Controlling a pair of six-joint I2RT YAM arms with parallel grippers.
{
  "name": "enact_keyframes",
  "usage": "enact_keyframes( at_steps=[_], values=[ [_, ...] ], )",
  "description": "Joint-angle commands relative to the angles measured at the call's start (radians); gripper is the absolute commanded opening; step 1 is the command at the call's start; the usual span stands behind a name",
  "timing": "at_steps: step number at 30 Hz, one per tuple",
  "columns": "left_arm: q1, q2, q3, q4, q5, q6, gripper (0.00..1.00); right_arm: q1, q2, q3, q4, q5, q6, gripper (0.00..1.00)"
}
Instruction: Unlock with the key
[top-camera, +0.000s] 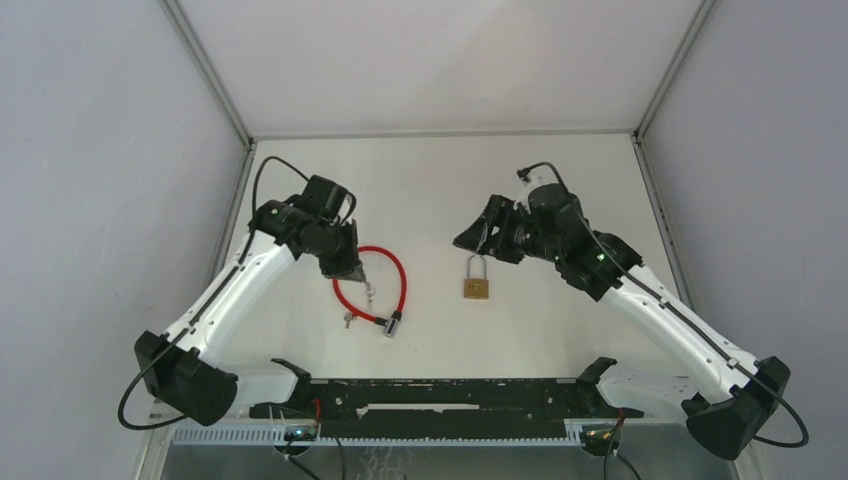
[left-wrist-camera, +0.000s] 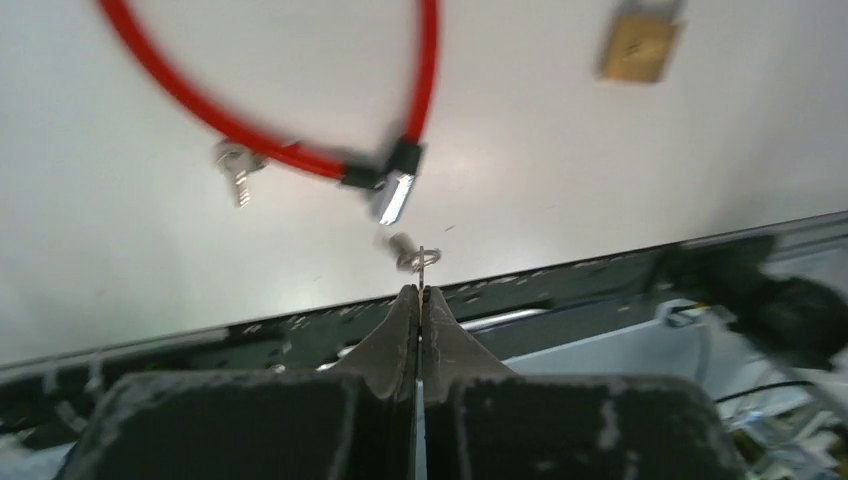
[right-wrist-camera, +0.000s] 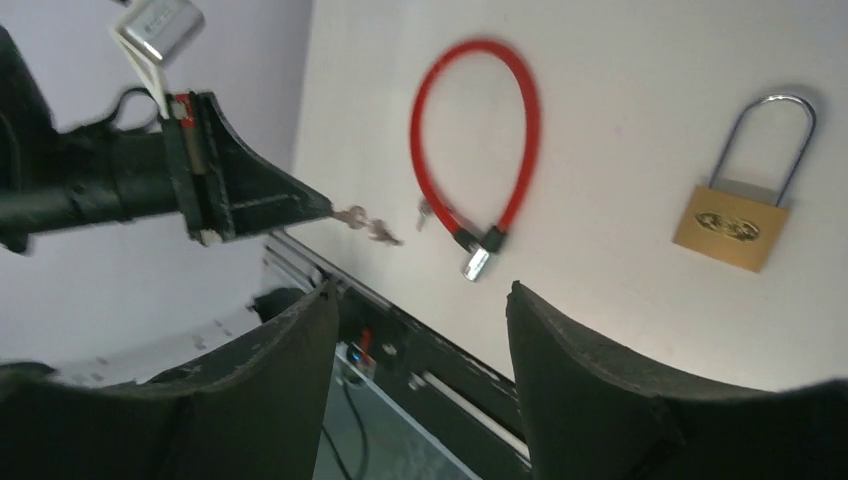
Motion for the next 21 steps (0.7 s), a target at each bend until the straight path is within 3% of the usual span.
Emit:
enact_keyframes(
  at_steps=[1,7,14,18,21],
  values=[
    [-0.033,-0.022,0.071,-0.206,-0.099,0.175,0.00,0.022,0.045,0.037,-0.073,-0.120,-0.207,0.68],
    [-0.117,-0.028,0.107,-0.162,-0.036,0.251,0.00,0.059,0.088,0.034,0.009,-0.262,-0.305,0.65],
    [-0.151,-0.085,0.130,-0.086,0.011,0.289,0.00,0.077,0.091,0.035,0.045,-0.240,-0.314,0.66],
    [-0.150,-0.114,0.115,-0.054,0.048,0.299,0.00,0.083,0.068,0.034,0.027,-0.186,-0.279,0.70],
    [-0.150,-0.126,0.102,-0.039,0.055,0.296,0.00,0.106,0.031,0.034,0.000,-0.093,-0.272,0.82]
  ],
)
